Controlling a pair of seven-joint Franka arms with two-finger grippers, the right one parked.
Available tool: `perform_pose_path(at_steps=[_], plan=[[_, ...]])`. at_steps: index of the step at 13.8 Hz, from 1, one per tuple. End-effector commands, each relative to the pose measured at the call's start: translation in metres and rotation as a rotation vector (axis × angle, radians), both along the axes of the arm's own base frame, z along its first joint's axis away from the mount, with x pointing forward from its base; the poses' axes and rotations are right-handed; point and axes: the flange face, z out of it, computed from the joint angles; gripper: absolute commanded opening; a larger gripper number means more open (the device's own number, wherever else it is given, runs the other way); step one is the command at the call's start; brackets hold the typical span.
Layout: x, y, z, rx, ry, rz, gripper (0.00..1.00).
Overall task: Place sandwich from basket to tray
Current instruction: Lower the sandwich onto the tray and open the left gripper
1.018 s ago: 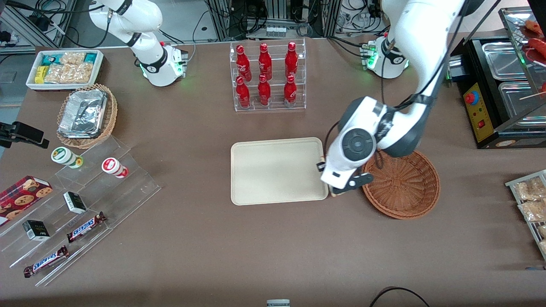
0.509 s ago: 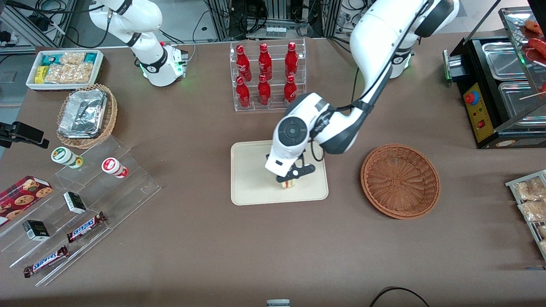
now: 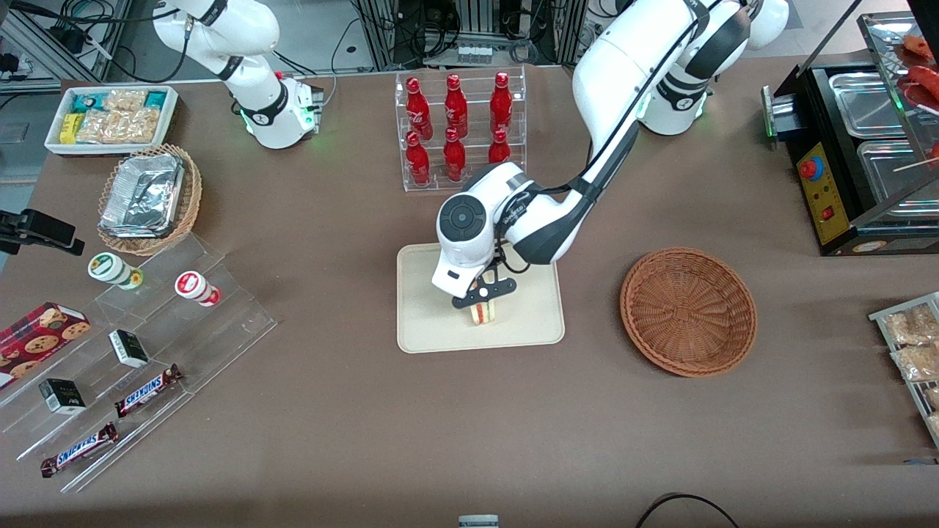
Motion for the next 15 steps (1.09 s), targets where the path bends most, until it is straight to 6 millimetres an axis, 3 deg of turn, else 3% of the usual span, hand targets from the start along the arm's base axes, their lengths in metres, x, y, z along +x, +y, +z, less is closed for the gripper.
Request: perform_pose_path(at_steps=[1, 8, 9, 10, 12, 14, 15], plan=[[0.002, -0.011, -0.006, 0.049, -0.011, 0.027, 0.00], [0.003, -0.012, -0.018, 0.069, -0.014, 0.103, 0.00], [0.003, -0.012, -0.019, 0.077, -0.025, 0.095, 0.40], [0.003, -0.010, -0.022, 0.093, -0.037, 0.082, 0.99], [0.004, -0.008, -0.021, 0.101, -0.046, 0.080, 1.00], [0.009, -0.008, -0.002, 0.082, -0.057, 0.092, 1.00], [0.011, -0.006, 0.023, 0.065, -0.069, 0.092, 1.00]])
